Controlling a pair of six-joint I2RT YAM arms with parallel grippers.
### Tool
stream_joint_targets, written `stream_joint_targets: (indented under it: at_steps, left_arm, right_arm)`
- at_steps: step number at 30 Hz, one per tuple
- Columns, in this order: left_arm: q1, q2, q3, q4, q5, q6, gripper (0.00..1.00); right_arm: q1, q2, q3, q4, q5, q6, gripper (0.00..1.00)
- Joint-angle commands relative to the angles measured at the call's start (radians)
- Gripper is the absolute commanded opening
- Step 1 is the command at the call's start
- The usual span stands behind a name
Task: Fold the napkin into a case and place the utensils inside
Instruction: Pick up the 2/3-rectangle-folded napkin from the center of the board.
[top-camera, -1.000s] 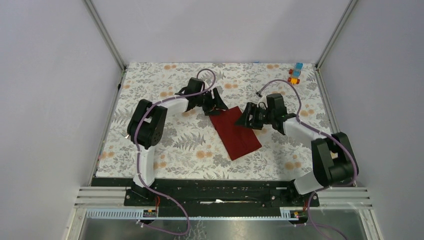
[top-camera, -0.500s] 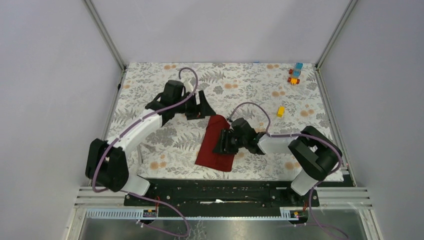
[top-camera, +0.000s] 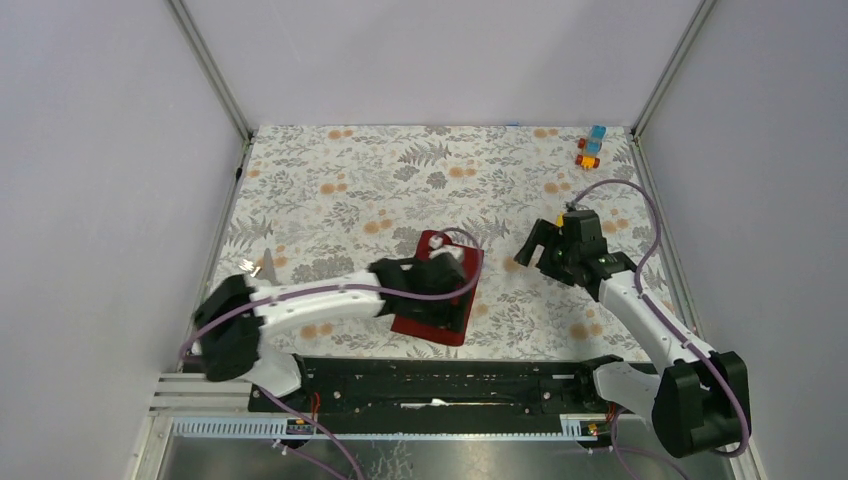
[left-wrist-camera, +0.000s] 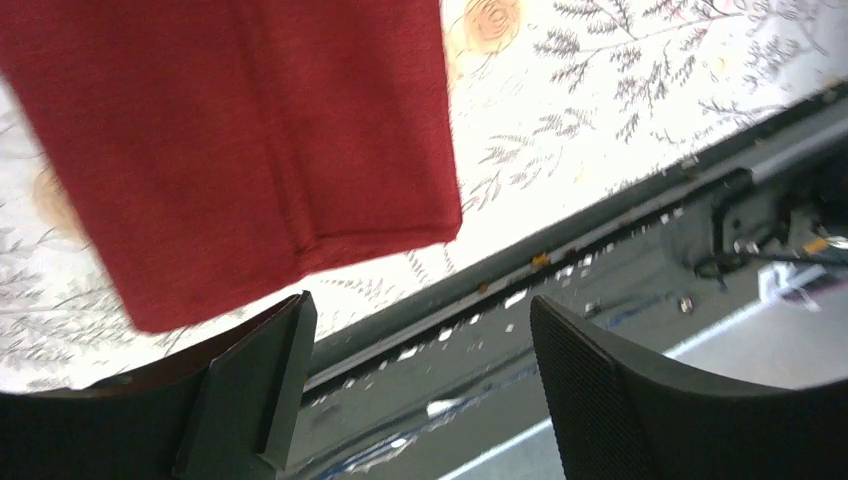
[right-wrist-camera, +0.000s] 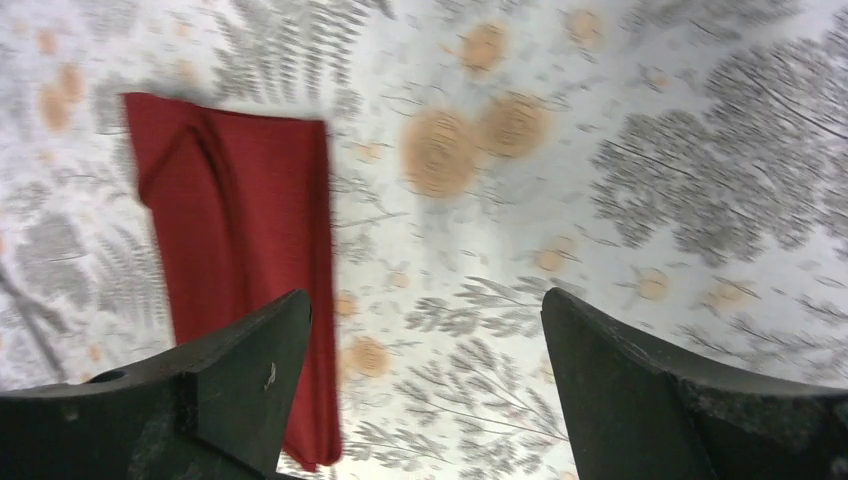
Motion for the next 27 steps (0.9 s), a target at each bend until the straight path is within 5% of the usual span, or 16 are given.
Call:
stream_joint_targets:
  at_steps: [1, 7, 20, 26, 27]
  left_arm:
    - [-0.125, 0.255, 0.229, -0.123, -0.238, -0.087, 0.83]
    - [-0.16, 0.473, 0.386, -0.203, -0.27, -0.084, 0.67]
    - [-0.171, 0.589, 0.385, -0.17, -0.256, -0.08, 0.51]
    - [-0.164, 0.579, 0.369, -0.158, -0.264, -0.066, 0.2]
    - [-0.159, 0.557, 0.358, -0.145, -0.26, -0.062, 0.09]
  right_arm:
    - [-0.054, 0.019, -0.017, -0.15, -0.024, -0.095, 0.92]
    - [-0.059, 0.031, -0.027, -0.113, -0.121, -0.061, 0.91]
    - [-0.059, 0.048, -0.044, -0.068, -0.168, -0.073, 0.91]
    - [-0.059, 0.09, -0.103, 0.074, -0.355, -0.069, 0.98]
    - [-0.059, 0.105, -0.118, 0.124, -0.394, -0.056, 0.99]
